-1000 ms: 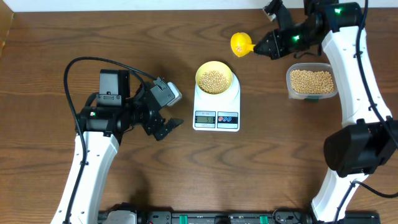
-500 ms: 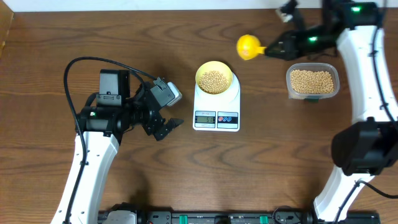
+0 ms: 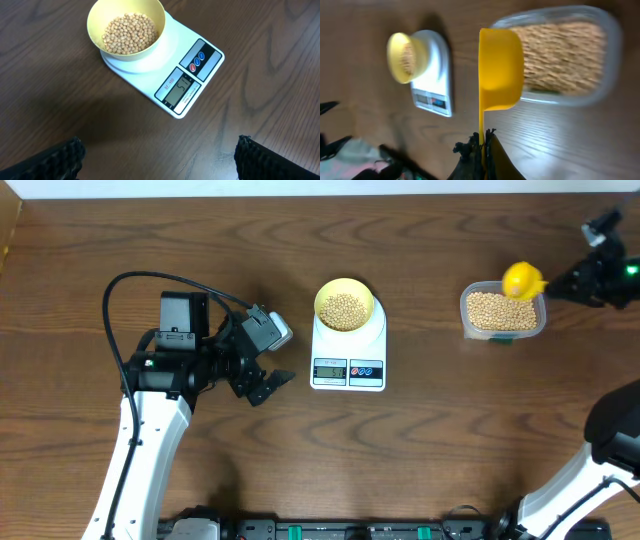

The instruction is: Scoop item into bowl and weigh 50g on scale

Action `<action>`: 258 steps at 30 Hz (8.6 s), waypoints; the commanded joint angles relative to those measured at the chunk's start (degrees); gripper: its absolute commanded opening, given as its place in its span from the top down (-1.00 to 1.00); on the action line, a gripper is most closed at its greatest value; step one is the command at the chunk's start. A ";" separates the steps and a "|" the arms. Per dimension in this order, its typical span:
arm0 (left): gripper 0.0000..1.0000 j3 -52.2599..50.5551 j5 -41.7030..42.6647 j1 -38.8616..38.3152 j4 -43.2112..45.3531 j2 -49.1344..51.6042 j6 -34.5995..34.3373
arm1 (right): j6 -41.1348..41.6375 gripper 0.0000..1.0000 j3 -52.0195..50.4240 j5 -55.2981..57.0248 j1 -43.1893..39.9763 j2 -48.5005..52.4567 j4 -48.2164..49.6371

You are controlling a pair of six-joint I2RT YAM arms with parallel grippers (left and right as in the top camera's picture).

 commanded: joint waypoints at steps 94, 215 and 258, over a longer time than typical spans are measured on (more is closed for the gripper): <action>-0.95 0.02 -0.28 0.28 0.02 0.39 0.94 | 2.01 0.98 -11.19 27.67 51.93 -0.52 33.03; -0.95 0.02 -0.28 0.28 0.02 0.39 0.94 | 0.52 0.98 -13.33 26.12 53.48 3.10 33.81; -0.95 0.02 -0.28 0.28 0.02 0.39 0.96 | 3.10 0.98 -13.33 20.90 51.65 3.08 33.81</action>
